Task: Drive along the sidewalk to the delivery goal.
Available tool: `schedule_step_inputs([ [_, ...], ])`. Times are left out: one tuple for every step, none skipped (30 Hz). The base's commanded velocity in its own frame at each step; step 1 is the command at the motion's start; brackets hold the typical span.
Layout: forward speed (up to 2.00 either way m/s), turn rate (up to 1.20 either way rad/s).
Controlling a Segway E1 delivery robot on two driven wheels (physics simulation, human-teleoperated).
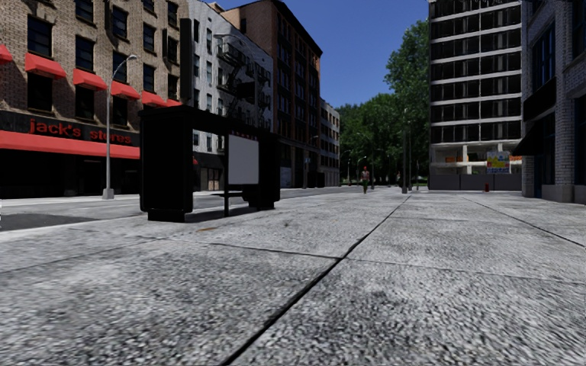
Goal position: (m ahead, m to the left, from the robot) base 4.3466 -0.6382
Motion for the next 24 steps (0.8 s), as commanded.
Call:
schedule_step_inputs([
  [1.68,0.35],
  [1.63,0.38],
  [1.62,0.41],
  [1.61,0.42],
  [1.61,0.42],
  [1.61,0.42],
  [1.61,0.42],
  [1.61,0.42],
  [1.61,0.42],
  [1.61,0.42],
  [1.61,0.42],
  [1.61,0.41],
  [1.61,0.29],
  [1.61,0.00],
  [1.60,0.00],
  [1.60,0.00],
  [1.60,0.00],
  [1.60,0.00],
  [1.60,0.00],
  [1.60,0.00],
  [1.59,0.00],
  [1.58,0.00],
  [1.58,0.00],
  [1.57,0.00],
])
